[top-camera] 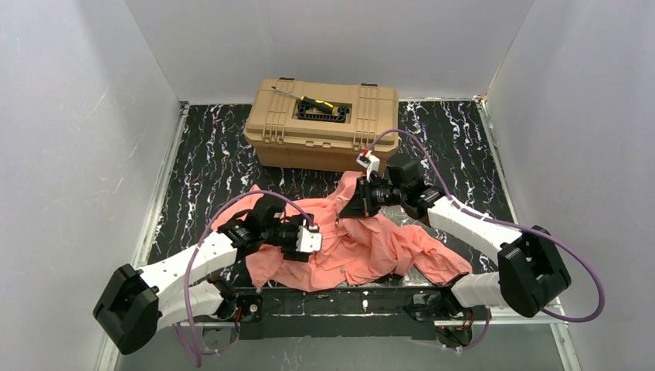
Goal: Zip up the jacket
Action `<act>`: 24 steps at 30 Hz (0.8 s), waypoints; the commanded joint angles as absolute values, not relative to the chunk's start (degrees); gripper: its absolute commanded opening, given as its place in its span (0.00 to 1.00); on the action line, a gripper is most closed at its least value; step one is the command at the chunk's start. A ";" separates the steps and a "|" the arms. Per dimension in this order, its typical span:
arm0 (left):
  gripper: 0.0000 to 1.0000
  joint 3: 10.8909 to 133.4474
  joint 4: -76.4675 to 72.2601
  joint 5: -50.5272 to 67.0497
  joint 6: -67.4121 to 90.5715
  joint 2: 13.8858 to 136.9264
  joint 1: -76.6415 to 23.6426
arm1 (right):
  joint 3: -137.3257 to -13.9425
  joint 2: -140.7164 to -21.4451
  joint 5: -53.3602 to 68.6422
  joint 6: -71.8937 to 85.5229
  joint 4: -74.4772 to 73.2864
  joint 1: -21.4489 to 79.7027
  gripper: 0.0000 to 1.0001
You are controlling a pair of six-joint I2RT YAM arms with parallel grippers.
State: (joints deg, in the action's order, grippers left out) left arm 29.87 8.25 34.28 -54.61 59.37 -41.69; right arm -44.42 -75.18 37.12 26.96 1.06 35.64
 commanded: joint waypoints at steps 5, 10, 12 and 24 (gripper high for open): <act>0.68 31.73 2.31 35.42 -37.31 61.74 -41.39 | -43.78 -75.84 38.04 27.34 4.52 35.42 0.01; 0.67 31.35 5.38 35.70 -48.49 66.22 -41.06 | -43.42 -75.96 38.26 27.44 4.50 35.42 0.01; 0.66 30.72 3.64 34.23 -51.47 68.39 -40.41 | -43.42 -75.80 38.76 27.66 4.48 35.42 0.01; 0.32 35.71 7.86 39.80 -55.22 69.01 -35.62 | -44.23 -76.17 40.74 25.89 1.50 35.42 0.01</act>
